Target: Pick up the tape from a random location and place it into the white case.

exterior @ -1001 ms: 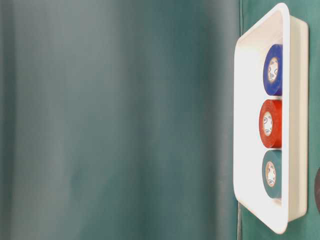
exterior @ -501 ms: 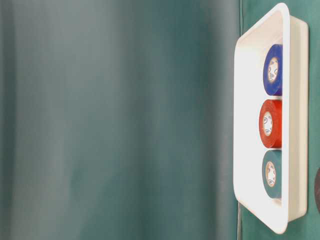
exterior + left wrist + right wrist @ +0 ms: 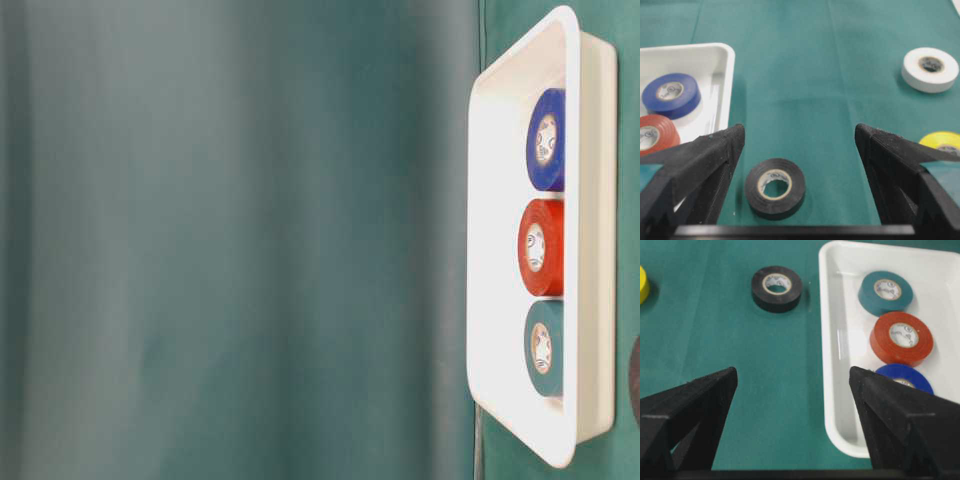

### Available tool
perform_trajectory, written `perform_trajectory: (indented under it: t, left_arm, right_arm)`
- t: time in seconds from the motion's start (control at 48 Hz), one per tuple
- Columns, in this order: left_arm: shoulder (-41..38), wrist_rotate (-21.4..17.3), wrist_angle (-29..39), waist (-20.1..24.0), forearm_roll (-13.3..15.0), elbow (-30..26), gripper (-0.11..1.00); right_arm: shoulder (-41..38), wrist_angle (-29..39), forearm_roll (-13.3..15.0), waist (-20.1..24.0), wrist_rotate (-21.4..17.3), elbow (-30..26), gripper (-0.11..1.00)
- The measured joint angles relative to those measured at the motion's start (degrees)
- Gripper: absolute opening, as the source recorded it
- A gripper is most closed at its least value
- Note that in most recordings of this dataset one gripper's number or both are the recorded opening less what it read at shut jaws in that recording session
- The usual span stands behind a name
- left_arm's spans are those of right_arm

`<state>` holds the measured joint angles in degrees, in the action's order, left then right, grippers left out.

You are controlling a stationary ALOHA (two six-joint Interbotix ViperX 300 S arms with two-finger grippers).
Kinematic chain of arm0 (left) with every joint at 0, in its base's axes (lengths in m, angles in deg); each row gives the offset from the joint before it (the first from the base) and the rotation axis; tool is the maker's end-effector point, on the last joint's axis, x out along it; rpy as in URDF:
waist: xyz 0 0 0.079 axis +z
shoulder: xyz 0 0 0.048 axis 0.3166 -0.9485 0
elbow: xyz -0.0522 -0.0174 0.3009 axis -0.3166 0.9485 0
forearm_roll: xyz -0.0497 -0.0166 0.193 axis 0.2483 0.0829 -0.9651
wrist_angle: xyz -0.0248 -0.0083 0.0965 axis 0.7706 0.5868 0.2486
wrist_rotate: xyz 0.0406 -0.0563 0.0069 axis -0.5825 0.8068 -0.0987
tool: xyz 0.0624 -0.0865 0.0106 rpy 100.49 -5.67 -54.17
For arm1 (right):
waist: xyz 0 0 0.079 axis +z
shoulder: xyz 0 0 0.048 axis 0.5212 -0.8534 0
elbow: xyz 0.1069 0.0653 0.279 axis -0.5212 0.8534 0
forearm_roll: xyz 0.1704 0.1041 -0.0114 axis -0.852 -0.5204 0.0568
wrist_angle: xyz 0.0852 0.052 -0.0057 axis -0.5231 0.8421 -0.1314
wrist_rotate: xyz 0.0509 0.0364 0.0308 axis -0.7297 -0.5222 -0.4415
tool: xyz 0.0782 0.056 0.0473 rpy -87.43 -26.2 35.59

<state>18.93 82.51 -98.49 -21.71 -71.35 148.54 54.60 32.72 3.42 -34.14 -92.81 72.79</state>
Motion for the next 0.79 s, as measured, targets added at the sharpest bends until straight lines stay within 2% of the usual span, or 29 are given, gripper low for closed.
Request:
perform_trajectory:
  t: [0.792]
  left_arm:
    - [0.0,0.09,0.7,0.0,0.09,0.88,0.99]
  right_arm:
    - [-1.49,-1.58,0.0,0.0,0.0,0.09,0.87]
